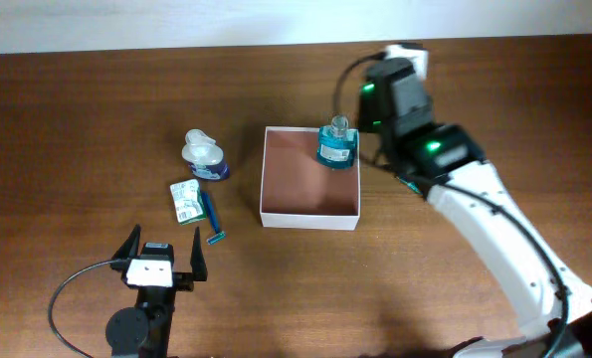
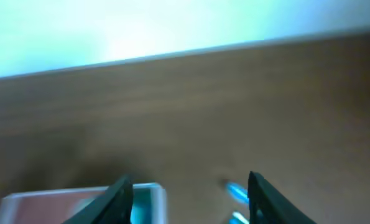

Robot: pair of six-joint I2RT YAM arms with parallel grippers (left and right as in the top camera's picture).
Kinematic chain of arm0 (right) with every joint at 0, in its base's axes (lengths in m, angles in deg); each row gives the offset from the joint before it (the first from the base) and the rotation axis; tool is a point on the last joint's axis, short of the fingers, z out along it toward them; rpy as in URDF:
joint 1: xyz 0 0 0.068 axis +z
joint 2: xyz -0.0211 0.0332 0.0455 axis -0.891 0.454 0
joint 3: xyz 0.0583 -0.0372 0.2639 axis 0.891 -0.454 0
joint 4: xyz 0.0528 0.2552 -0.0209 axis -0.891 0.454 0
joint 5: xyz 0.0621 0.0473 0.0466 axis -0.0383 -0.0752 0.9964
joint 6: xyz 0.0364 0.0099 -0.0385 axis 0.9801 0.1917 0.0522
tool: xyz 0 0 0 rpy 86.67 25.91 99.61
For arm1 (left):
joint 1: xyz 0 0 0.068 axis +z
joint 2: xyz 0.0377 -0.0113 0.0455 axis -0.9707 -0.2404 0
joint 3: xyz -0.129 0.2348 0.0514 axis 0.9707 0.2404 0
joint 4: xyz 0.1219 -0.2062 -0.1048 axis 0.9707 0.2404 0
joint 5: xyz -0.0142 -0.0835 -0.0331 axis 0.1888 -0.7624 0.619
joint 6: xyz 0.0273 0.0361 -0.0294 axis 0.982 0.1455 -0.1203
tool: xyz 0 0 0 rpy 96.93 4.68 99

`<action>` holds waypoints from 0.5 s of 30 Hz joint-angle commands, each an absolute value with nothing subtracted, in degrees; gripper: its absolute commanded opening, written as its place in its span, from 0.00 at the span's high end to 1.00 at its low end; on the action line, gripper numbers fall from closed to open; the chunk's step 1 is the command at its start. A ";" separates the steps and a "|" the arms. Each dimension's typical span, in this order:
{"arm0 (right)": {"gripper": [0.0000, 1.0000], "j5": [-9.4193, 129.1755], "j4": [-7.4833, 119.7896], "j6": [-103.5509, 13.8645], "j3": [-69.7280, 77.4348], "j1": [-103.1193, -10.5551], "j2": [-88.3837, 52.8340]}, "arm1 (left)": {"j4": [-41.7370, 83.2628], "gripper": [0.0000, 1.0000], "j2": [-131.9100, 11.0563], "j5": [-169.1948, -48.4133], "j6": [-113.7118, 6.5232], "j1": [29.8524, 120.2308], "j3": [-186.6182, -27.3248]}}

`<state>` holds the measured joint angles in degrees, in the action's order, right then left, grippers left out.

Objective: Pack container
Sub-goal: 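Lower the bottle into the box and open the right gripper, then withdraw the right gripper toward the blue toothbrush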

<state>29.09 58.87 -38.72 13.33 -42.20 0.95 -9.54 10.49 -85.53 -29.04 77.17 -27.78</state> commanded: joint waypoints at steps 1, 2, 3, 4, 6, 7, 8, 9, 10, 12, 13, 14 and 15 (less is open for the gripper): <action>0.56 34.75 62.57 -35.71 13.66 -48.43 1.86 | -9.32 0.01 10.86 -86.36 -28.36 77.26 -27.61; 0.62 35.76 63.36 -35.71 13.66 -49.64 2.10 | -9.30 0.01 10.86 -86.36 -28.36 77.26 -27.61; 0.71 37.05 64.29 -35.71 13.66 -51.23 2.67 | -9.32 0.01 10.86 -86.36 -28.36 77.26 -27.61; 0.76 38.27 65.02 -35.71 13.66 -52.56 3.15 | -9.32 0.01 10.86 -86.36 -28.36 77.26 -27.61; 0.90 40.59 66.04 -35.71 13.59 -55.03 4.27 | -9.32 0.01 10.86 -86.36 -28.36 77.26 -27.61; 0.94 41.62 66.28 -35.71 13.46 -56.08 4.90 | -9.32 0.01 10.86 -86.36 -28.36 77.26 -27.61; 0.96 43.28 66.66 -35.71 13.39 -57.42 5.78 | -9.32 0.01 10.86 -86.36 -28.36 77.26 -27.61; 0.96 44.65 66.94 -35.71 13.39 -58.25 6.58 | -9.32 0.01 10.86 -86.36 -28.36 77.26 -27.61; 0.96 46.32 67.11 -35.71 13.39 -59.10 7.50 | -9.30 0.01 10.86 -86.36 -28.36 77.26 -27.61; 0.96 51.19 67.14 -35.71 13.39 -60.59 9.93 | -9.30 0.01 10.86 -86.36 -28.36 77.26 -27.61; 0.96 52.68 67.11 -35.71 13.39 -60.89 10.65 | -9.32 0.01 10.86 -86.36 -28.36 77.26 -27.61; 0.96 55.45 67.07 -35.71 13.39 -61.26 12.09 | -9.32 0.01 10.86 -86.36 -28.36 77.26 -27.61; 0.96 57.31 67.05 -35.71 13.39 -61.29 13.21 | -9.30 0.01 10.86 -86.36 -28.36 77.26 -27.61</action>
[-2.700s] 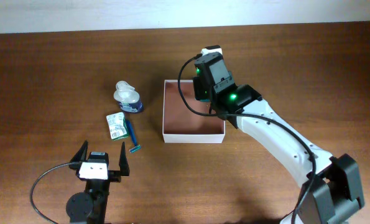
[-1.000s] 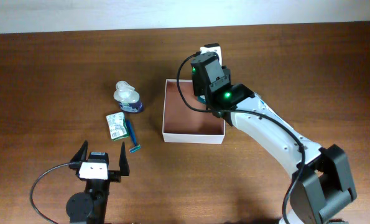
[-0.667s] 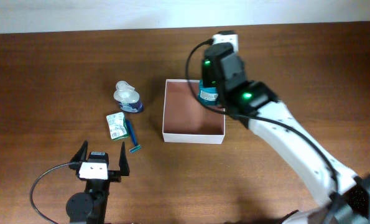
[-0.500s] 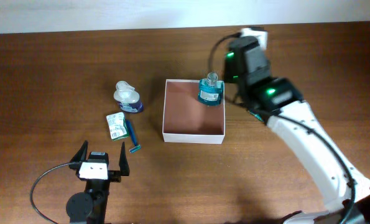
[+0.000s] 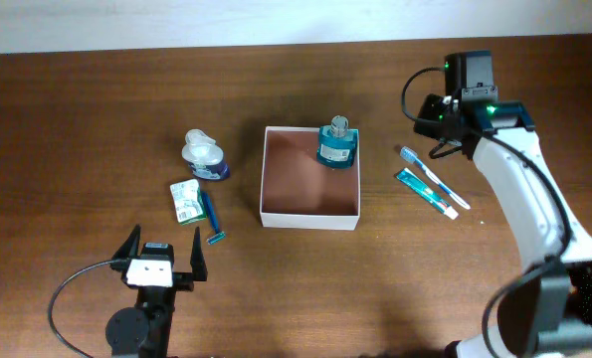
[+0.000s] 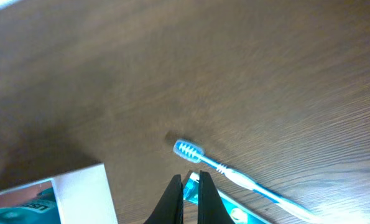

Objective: Pack container
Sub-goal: 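Withdraw the right gripper toward the blue toothbrush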

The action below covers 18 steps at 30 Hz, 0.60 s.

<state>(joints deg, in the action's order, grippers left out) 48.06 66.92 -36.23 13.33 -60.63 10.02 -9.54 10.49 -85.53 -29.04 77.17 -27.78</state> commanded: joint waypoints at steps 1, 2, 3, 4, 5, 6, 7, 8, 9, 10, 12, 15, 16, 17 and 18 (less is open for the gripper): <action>0.96 59.04 66.90 -35.71 13.39 -61.24 14.56 | -9.32 0.01 10.86 -86.36 -28.36 77.26 -27.61; 0.96 59.95 66.81 -35.71 13.39 -61.11 15.41 | -9.30 0.01 10.86 -86.36 -28.36 77.26 -27.61; 0.96 61.22 66.66 -35.71 13.39 -60.83 16.62 | -9.30 0.01 10.86 -86.36 -28.36 77.26 -27.61; 0.96 62.05 66.55 -35.71 13.39 -60.67 17.47 | -9.30 0.01 10.86 -86.36 -28.36 77.26 -27.61; 0.96 62.99 66.41 -35.71 13.39 -60.37 18.47 | -9.30 0.01 10.86 -86.36 -28.36 77.26 -27.61; 0.96 63.89 66.24 -35.73 13.39 -60.04 19.20 | -9.30 0.01 10.86 -86.36 -28.36 77.26 -27.61; 0.96 64.68 66.07 -35.73 13.39 -59.71 19.92 | -9.30 0.01 10.86 -86.36 -28.36 77.26 -27.61; 0.96 65.75 65.80 -35.73 13.39 -59.21 20.66 | -9.30 0.01 10.86 -86.36 -28.36 77.26 -27.61; 0.96 66.34 65.74 -35.73 13.39 -58.90 20.94 | -9.32 0.01 10.86 -86.36 -28.36 77.26 -27.61; 0.96 66.53 65.54 -35.73 13.37 -58.42 21.38 | -9.32 0.01 10.86 -86.36 -28.36 77.26 -27.61; 0.96 66.66 65.08 -35.73 13.37 -57.53 21.49 | -9.32 0.01 10.86 -86.36 -28.36 77.26 -27.61; 0.96 66.69 64.69 -35.71 13.37 -56.13 21.49 | -9.32 0.01 10.86 -86.36 -28.36 77.26 -27.61; 0.96 66.71 64.75 -35.71 13.35 -55.73 21.49 | -9.32 0.01 10.86 -86.36 -28.36 77.26 -27.61; 0.96 66.71 64.80 -35.71 13.26 -55.10 21.49 | -9.32 0.01 10.86 -86.36 -28.38 77.26 -27.61; 0.96 66.71 64.78 -35.69 13.15 -54.75 21.49 | -9.30 0.01 10.86 -86.36 -28.36 77.26 -27.61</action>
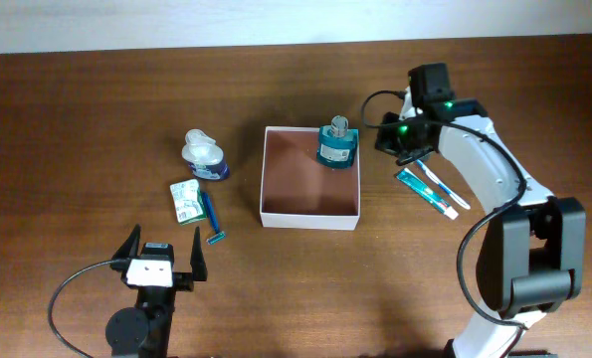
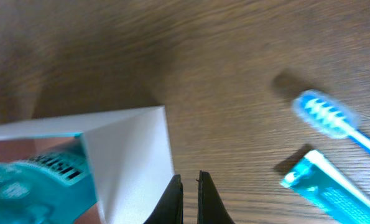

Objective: Pack container
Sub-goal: 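Withdraw the right gripper toward the blue toothbrush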

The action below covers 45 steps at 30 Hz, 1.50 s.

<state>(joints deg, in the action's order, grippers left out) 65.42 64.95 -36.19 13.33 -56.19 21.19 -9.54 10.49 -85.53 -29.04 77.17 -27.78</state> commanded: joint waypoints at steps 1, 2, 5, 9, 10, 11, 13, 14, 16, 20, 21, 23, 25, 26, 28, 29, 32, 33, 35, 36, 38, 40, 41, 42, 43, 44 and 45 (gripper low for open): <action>0.96 66.71 64.78 -35.69 13.09 -54.29 21.49 | -9.32 0.01 10.86 -86.36 -28.38 77.26 -27.61; 0.96 66.71 64.78 -35.49 13.04 -53.92 21.49 | -9.30 0.01 10.86 -86.36 -28.36 77.26 -27.61; 0.96 66.73 64.73 -32.78 12.87 -53.29 21.49 | -9.30 0.01 10.86 -86.36 -28.36 77.26 -27.61; 0.96 68.26 64.71 -32.65 12.85 -53.20 21.49 | -9.32 0.01 10.86 -86.36 -28.36 77.26 -27.61; 0.96 68.48 64.71 -32.63 12.85 -53.20 21.49 | -9.32 0.01 10.86 -86.36 -28.36 77.26 -27.61; 0.96 68.89 64.71 -32.65 12.85 -53.20 21.49 | -9.32 0.01 10.86 -86.36 -28.36 77.26 -27.61; 0.96 69.51 64.69 -32.32 12.80 -53.20 21.49 | -9.32 0.01 10.86 -86.36 -28.36 77.26 -27.61; 0.96 69.59 64.69 -32.28 12.74 -53.20 21.49 | -9.32 0.01 10.86 -86.36 -28.36 77.26 -27.61; 0.96 69.66 64.69 -32.28 12.63 -53.20 21.49 | -9.30 0.01 10.86 -86.36 -28.36 77.26 -27.61; 0.96 69.66 64.25 -32.01 11.89 -53.22 21.49 | -9.32 0.01 10.86 -86.36 -28.36 77.26 -27.61; 0.96 69.64 64.01 -31.79 11.67 -53.22 21.49 | -9.30 0.01 10.86 -86.36 -28.36 77.26 -27.61; 0.96 69.66 62.70 -31.12 10.64 -53.22 21.49 | -9.30 0.01 10.86 -86.36 -28.36 77.26 -27.61; 0.96 69.66 61.76 -30.92 9.94 -53.20 21.49 | -9.30 0.01 10.86 -86.34 -28.36 77.26 -27.61; 0.96 69.68 61.28 -30.77 9.61 -53.20 21.49 | -9.30 0.01 10.86 -86.36 -28.36 77.26 -27.61; 0.96 70.62 60.78 -30.79 9.53 -53.20 21.49 | -9.30 0.01 10.86 -86.36 -28.36 77.26 -27.61; 0.96 71.71 60.10 -30.79 9.53 -53.20 21.49 | -9.32 0.01 10.86 -86.36 -28.36 77.26 -27.61; 0.96 74.01 58.74 -30.77 9.53 -53.20 21.49 | -9.30 0.01 10.86 -86.36 -28.36 77.26 -27.61; 0.96 74.21 58.44 -30.79 9.53 -53.20 21.49 | -9.30 0.01 10.86 -86.36 -28.38 77.26 -27.61; 0.96 74.18 58.00 -30.81 9.53 -53.20 21.49 | -9.32 0.01 10.86 -86.36 -28.36 77.26 -27.61; 0.96 74.18 57.91 -30.81 9.53 -53.22 21.49 | -9.32 0.01 10.86 -86.36 -28.36 77.26 -27.61; 0.96 74.18 57.78 -31.03 9.53 -53.22 21.49 | -9.30 0.01 10.86 -86.36 -28.36 77.26 -27.61; 0.96 74.16 57.76 -31.07 9.53 -53.22 21.49 | -9.32 0.01 10.86 -86.36 -28.36 77.26 -27.61; 0.96 74.18 57.58 -31.53 9.53 -53.22 21.49 | -9.32 0.01 10.86 -86.36 -28.36 77.26 -27.61; 0.96 74.18 57.50 -31.90 9.53 -53.20 21.49 | -9.32 0.01 10.86 -86.36 -28.36 77.26 -27.61; 0.96 74.16 57.32 -32.49 9.53 -53.20 21.49 | -9.30 0.01 10.86 -86.36 -28.36 77.26 -27.61; 0.96 74.16 57.15 -32.89 9.53 -53.22 21.49 | -9.32 0.01 10.86 -86.36 -28.36 77.26 -27.61; 0.96 74.16 56.97 -33.50 9.53 -53.26 21.49 | -9.30 0.01 10.86 -86.36 -28.36 77.26 -27.61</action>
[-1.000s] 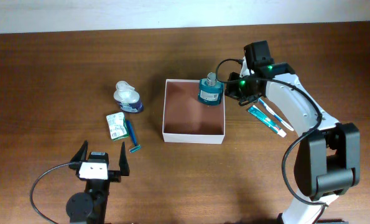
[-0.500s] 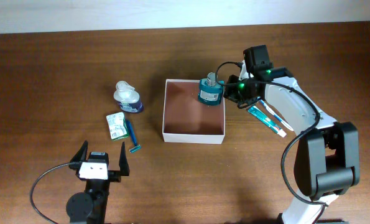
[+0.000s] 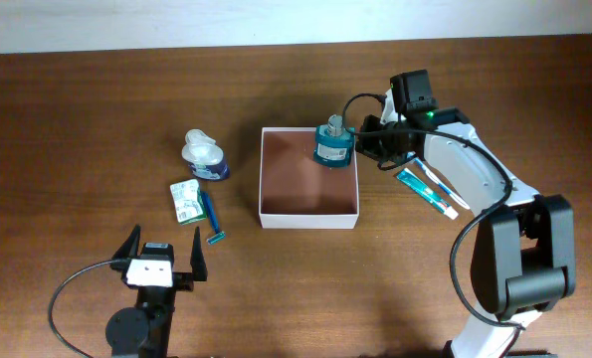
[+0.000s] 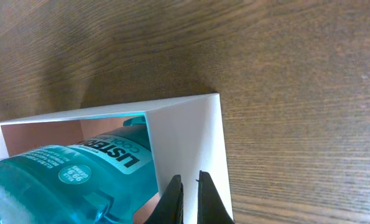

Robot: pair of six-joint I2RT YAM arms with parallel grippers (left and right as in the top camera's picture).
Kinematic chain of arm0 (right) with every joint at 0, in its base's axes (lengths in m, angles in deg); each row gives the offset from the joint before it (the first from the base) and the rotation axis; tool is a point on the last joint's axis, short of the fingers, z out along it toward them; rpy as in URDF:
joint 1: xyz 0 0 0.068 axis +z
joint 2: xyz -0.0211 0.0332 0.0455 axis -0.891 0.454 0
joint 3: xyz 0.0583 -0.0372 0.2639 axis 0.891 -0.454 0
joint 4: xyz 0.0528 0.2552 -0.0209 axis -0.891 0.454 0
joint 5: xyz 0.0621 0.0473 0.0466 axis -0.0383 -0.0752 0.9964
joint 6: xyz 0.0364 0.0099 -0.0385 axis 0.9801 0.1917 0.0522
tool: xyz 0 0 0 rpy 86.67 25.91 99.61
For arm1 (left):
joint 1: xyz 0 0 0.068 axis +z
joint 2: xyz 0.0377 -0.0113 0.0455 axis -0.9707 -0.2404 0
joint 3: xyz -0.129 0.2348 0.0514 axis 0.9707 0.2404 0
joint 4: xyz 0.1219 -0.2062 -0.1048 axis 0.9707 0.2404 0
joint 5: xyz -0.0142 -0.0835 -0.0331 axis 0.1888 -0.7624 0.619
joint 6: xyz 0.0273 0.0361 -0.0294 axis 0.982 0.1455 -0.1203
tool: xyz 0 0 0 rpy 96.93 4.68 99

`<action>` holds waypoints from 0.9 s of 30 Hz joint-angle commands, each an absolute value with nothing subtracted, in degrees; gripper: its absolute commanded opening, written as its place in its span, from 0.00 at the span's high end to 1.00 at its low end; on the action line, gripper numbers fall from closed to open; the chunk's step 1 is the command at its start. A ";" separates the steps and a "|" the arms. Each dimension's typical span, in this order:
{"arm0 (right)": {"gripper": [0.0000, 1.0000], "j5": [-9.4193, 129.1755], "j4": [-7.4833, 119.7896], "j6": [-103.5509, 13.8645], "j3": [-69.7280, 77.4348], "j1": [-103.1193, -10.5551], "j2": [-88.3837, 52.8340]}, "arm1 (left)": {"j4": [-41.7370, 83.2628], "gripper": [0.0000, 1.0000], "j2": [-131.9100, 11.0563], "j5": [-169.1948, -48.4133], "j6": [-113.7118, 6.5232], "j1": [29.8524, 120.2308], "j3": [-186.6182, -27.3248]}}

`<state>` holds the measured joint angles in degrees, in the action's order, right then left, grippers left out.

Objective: Pack container
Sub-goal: 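Withdraw the right gripper toward the blue toothbrush, then move the left gripper over the foaming soap pump bottle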

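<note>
The white box (image 3: 308, 217) with a brown floor sits mid-table. A teal mouthwash bottle (image 3: 333, 144) stands in its back right corner and fills the wrist view's lower left (image 4: 66, 174). My right gripper (image 3: 366, 147) is shut, its tips (image 4: 188, 186) over the box's right wall (image 4: 185, 130) by that corner, with nothing held. A toothbrush (image 3: 445, 195) and a teal toothpaste tube (image 3: 421, 189) lie right of the box, partly under the right arm. My left gripper (image 3: 163, 255) rests open at the front left.
Left of the box lie a small bottle with a clear cap (image 3: 204, 156), a green-and-white pack (image 3: 184, 199) and a blue razor (image 3: 212, 219). The table's far edge meets a white wall behind.
My right gripper, still shut, has moved left from just outside the box's corner to over its right wall. The box and bottle sit slightly further left. The toothbrush has left the wrist view.
My right gripper was open above the box's back right corner near the bottle. Then it was shut and far to the right, over the toothbrush. Then it was beside the box's corner, and now it is at the right wall, with the box shifted a little left.
</note>
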<state>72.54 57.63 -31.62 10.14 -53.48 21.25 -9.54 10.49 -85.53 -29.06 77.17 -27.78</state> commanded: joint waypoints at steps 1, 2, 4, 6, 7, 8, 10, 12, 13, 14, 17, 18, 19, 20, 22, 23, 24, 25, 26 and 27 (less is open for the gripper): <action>0.96 74.14 56.91 -34.72 9.53 -53.39 21.49 | -9.30 0.01 10.86 -86.36 -28.36 77.26 -27.61; 0.96 74.10 56.95 -36.25 9.53 -53.92 21.43 | -9.32 0.01 10.86 -86.36 -28.36 77.26 -27.61; 0.96 74.10 56.93 -36.45 9.68 -55.08 21.36 | -9.30 0.00 10.86 -86.36 -28.36 77.26 -27.61; 0.96 74.12 56.95 -36.45 9.94 -56.37 21.10 | -9.32 0.01 10.86 -86.36 -28.36 77.26 -27.61; 0.96 74.16 56.99 -37.22 10.14 -57.66 20.57 | -9.32 0.01 10.86 -86.36 -28.36 77.26 -27.61; 0.96 74.12 57.13 -38.22 10.18 -58.55 19.92 | -9.30 0.01 10.86 -86.36 -28.36 77.26 -27.61; 0.95 74.12 57.89 -41.63 10.18 -60.26 18.37 | -9.30 0.01 10.86 -86.36 -28.36 77.26 -27.61; 0.88 74.07 59.38 -46.46 10.18 -61.29 17.14 | -9.32 0.01 10.86 -86.36 -28.36 77.26 -27.61; 0.85 73.59 60.21 -48.45 10.18 -61.59 16.84 | -9.30 0.01 10.86 -86.36 -28.38 77.26 -27.61; 0.84 72.22 61.10 -49.74 10.18 -61.74 16.64 | -9.30 0.01 10.86 -86.36 -28.36 77.26 -27.61; 0.81 64.24 63.38 -49.98 10.16 -62.03 16.60 | -9.32 0.01 10.86 -86.36 -28.36 77.26 -27.61; 0.76 59.19 64.12 -50.00 10.18 -62.01 16.60 | -9.32 0.01 10.86 -86.36 -28.36 77.26 -27.61; 0.66 57.83 64.25 -50.02 10.18 -62.01 16.60 | -9.30 0.01 10.86 -86.36 -28.36 77.26 -27.61; 0.55 56.15 64.49 -50.48 10.16 -62.01 16.60 | -9.32 0.01 10.86 -86.36 -28.36 77.26 -27.61; 0.27 53.03 64.99 -51.99 10.16 -62.01 16.60 | -9.30 0.01 10.86 -86.36 -28.36 77.26 -27.61; 0.22 52.46 65.04 -52.12 10.16 -62.01 16.60 | -9.30 0.01 10.86 -86.36 -28.36 77.26 -27.61; 0.17 51.80 65.08 -52.14 10.16 -62.01 16.60 | -9.32 0.01 10.86 -86.36 -28.36 77.26 -27.61; 0.13 50.95 65.17 -52.17 10.16 -62.01 16.62 | -9.30 0.01 10.86 -86.36 -28.36 77.26 -27.61; 0.11 50.62 65.19 -52.58 10.16 -62.01 16.64 | -9.30 0.01 10.86 -86.36 -28.36 77.26 -27.61; 0.08 49.68 65.19 -53.91 10.12 -62.01 16.70 | -9.30 0.01 10.86 -86.36 -28.36 77.26 -27.61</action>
<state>54.69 65.19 -51.31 10.16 -61.85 17.93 -9.54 10.49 -85.53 -29.04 77.17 -27.78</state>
